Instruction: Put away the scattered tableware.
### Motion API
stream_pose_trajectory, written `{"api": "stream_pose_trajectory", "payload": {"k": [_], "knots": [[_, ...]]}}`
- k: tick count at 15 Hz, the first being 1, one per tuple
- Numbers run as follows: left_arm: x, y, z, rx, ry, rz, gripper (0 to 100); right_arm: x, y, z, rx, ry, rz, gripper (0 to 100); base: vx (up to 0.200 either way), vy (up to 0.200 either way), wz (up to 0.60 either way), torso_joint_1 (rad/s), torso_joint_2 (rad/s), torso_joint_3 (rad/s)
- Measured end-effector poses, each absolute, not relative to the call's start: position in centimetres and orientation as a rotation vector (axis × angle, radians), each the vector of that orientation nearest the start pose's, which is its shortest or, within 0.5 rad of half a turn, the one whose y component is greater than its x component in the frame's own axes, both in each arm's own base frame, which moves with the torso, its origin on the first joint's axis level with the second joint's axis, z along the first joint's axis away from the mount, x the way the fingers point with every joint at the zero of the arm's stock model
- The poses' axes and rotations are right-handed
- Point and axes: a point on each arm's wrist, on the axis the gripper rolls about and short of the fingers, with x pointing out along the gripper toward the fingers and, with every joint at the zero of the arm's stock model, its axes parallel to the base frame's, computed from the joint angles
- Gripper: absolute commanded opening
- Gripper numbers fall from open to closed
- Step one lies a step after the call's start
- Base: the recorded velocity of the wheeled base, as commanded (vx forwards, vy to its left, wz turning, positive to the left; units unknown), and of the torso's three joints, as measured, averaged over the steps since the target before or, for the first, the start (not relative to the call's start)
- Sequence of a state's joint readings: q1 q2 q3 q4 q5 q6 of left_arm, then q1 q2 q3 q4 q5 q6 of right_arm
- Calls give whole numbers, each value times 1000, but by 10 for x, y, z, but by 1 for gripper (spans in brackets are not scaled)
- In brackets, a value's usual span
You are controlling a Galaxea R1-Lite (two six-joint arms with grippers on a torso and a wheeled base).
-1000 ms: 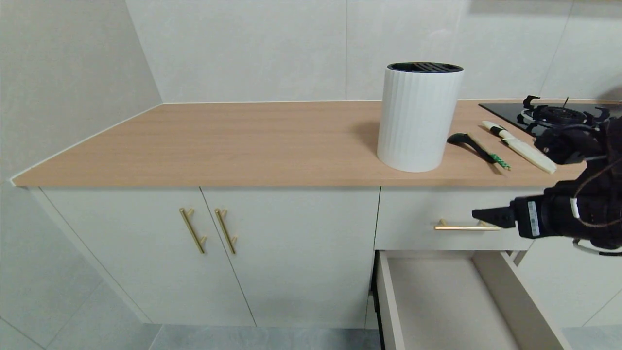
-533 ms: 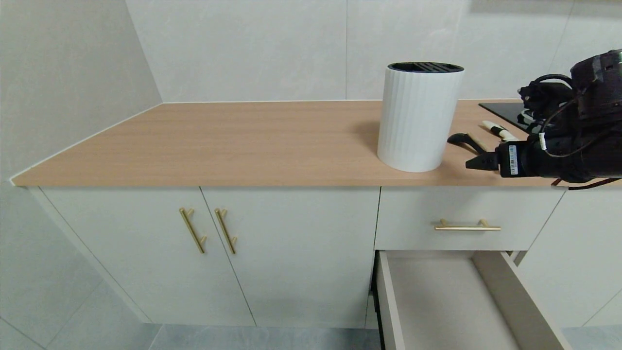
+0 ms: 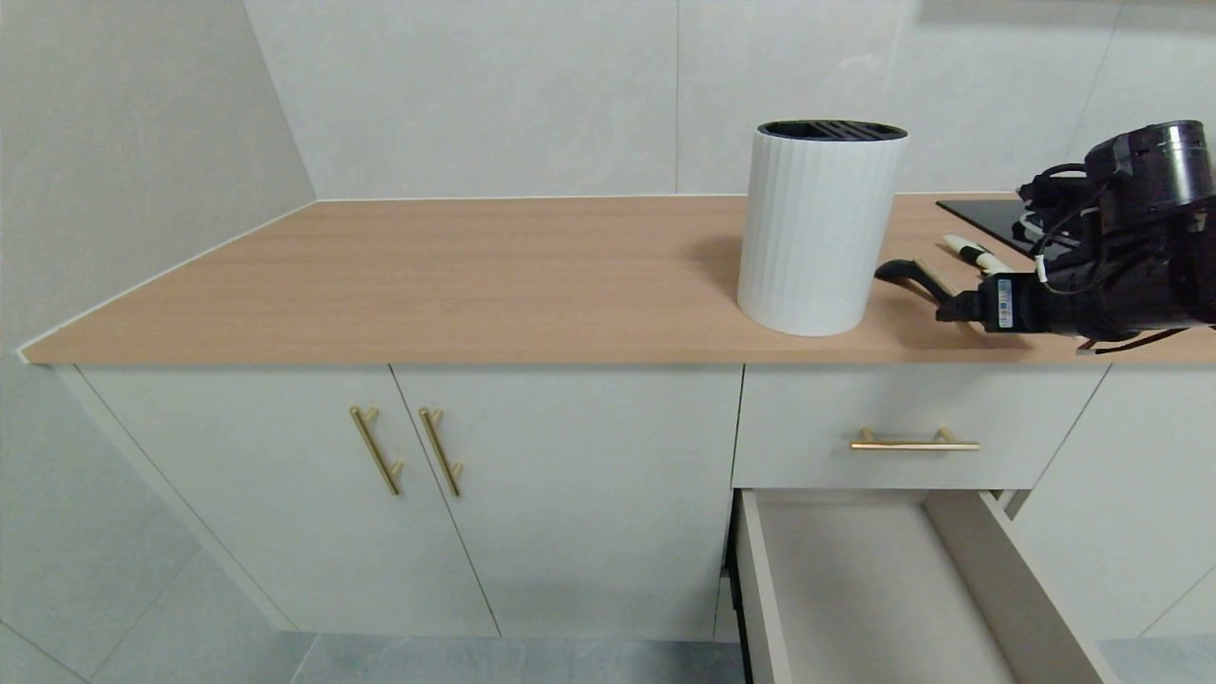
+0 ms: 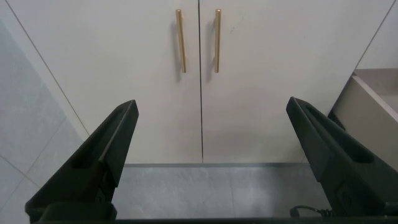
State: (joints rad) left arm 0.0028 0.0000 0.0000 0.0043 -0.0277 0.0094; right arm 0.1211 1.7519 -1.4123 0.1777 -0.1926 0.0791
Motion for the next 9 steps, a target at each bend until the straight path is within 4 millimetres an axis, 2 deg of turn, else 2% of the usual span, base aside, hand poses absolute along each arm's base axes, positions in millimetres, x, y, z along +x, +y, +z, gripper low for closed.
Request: {"api": "stream_pose_trajectory", "payload": {"k": [6,7,9], "knots": [[-23,-1,75,9,4,-24,100,343,36,244,-15,544,-115,100,0,0,0,0,0,0],[-23,-1,75,9,4,-24,100,344,37,243,-15,546,-115,0,0,0,0,0,0,0],[-23,-1,75,9,5,-24,100,346,37,242,-13,547,-115,0,0,0,0,0,0,0]]}}
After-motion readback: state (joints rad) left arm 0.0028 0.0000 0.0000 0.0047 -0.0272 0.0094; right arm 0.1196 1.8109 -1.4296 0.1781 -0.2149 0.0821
